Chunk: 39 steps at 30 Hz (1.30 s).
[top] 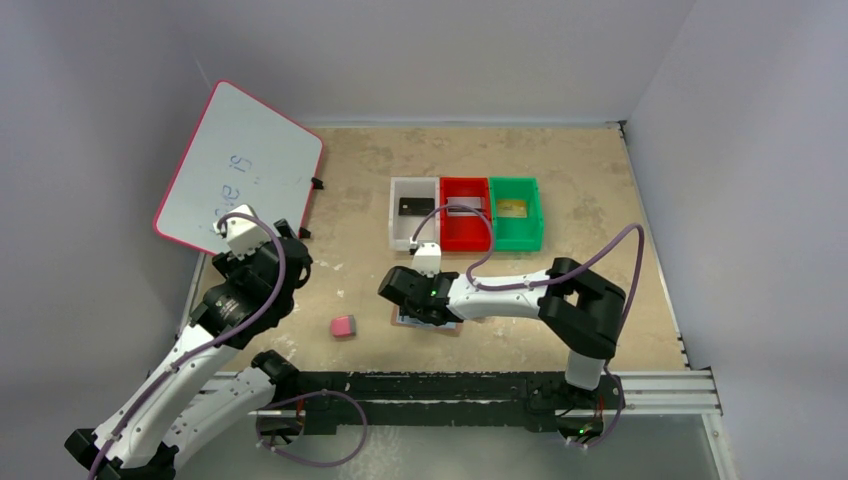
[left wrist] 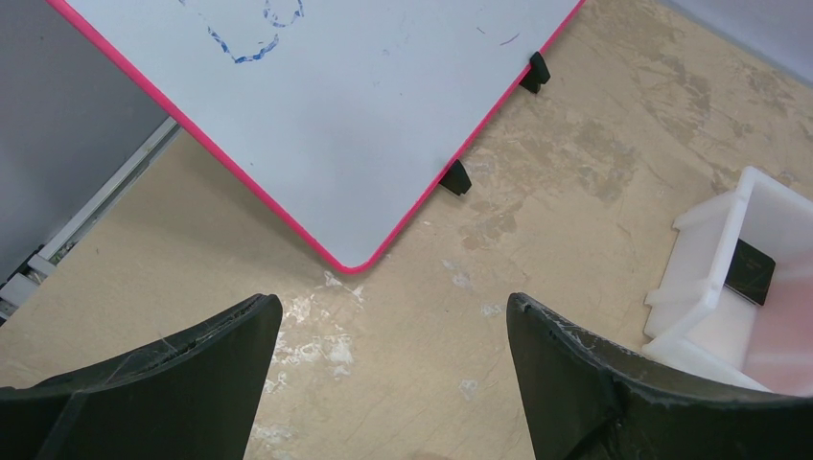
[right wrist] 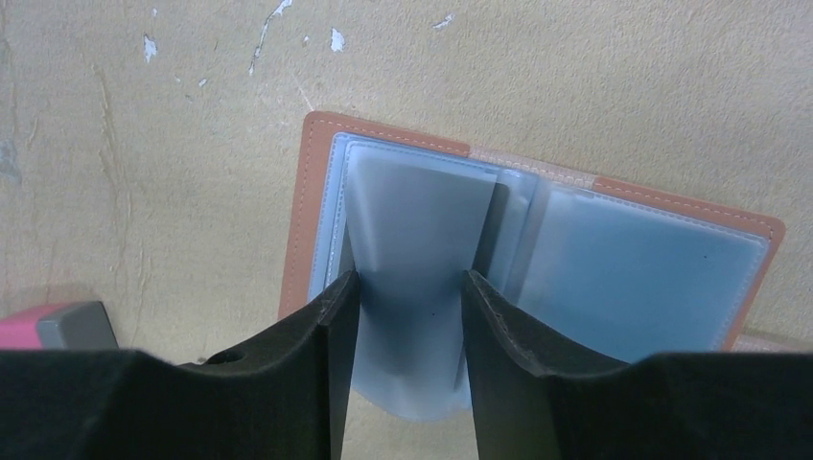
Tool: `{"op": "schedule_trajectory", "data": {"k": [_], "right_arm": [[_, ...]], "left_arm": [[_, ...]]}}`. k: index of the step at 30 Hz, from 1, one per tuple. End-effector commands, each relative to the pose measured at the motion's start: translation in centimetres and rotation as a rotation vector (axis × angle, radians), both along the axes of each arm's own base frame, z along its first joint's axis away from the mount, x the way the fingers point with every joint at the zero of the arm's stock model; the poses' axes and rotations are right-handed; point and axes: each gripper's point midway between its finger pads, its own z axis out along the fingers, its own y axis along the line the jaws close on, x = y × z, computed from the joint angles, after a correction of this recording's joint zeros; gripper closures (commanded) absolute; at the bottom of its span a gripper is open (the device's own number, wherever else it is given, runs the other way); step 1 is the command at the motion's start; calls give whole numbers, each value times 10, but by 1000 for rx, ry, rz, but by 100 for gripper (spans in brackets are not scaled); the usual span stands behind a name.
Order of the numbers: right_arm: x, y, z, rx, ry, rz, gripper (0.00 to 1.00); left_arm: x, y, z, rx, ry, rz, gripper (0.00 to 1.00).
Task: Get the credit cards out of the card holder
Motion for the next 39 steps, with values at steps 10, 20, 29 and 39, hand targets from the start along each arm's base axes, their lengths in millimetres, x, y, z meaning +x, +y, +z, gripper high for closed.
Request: {"op": "schedule_trajectory", "data": {"k": [10, 20, 29, 39], "right_arm": [[-5, 2, 14, 101, -16, -10, 71], [-7, 2, 37, 277, -63, -8, 76], [-14, -32, 34, 354, -58, -94, 73], [-24, -85, 18, 337, -30, -266, 64]], "left_arm": [[4, -1, 4, -9, -23, 5, 12], [5, -5, 3, -25, -25, -10, 12], [21, -99, -9, -328, 8, -369, 19], [26, -170, -30, -405, 68, -567, 23]]}}
